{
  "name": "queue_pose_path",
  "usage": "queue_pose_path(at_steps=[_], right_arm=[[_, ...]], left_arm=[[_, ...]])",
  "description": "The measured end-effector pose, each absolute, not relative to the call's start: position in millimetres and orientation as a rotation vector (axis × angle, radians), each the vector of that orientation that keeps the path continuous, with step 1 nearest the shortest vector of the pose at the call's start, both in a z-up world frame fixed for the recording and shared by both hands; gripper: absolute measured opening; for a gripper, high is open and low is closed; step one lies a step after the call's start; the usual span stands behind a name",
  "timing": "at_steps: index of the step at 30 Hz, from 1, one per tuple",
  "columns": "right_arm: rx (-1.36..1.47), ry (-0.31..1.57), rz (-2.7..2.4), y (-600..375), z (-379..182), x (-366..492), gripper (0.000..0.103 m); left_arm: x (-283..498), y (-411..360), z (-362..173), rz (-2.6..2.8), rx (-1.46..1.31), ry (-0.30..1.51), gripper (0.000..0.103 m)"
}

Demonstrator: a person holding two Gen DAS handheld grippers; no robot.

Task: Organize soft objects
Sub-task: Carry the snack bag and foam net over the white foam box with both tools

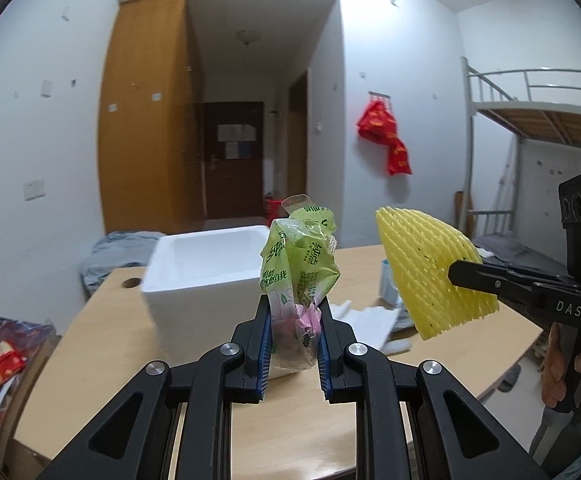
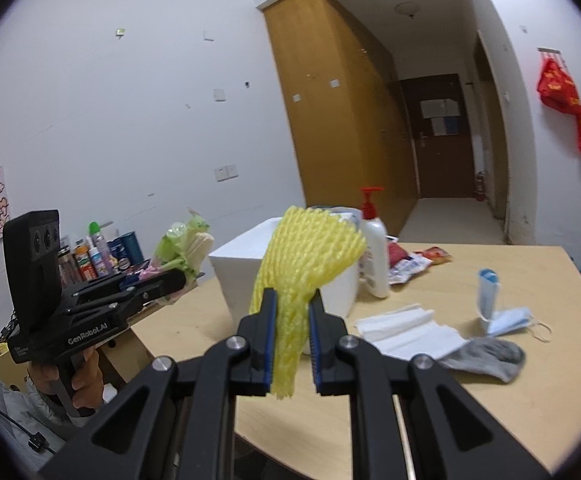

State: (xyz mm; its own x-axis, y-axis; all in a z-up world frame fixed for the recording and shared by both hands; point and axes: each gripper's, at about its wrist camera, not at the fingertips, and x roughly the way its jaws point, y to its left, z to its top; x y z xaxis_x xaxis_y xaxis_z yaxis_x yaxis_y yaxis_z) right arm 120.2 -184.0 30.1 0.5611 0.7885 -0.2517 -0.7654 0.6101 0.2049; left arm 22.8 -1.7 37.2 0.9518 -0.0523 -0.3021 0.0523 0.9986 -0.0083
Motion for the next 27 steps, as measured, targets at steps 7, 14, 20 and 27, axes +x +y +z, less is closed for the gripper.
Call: queue_pose_path(at_steps=[7, 14, 20, 27], right_arm=[[0.043, 0.333, 0.978, -157, 35, 124, 0.018], [0.028, 0.34, 1.007, -141, 37, 130, 0.018], [0.02, 0.341, 1.014, -134, 42, 137, 0.018], [0.004, 0.335, 1.014, -126, 52, 144, 0.018]], left_arm=[[15, 21, 41, 0.021, -0.011, 0.29, 0.021], [15, 36, 42, 0.048, -0.025, 0.291, 0.021], [22, 41, 45, 0.051, -0.032, 0.3, 0.021], [31, 46, 53, 0.039, -0.032, 0.292, 0.021]])
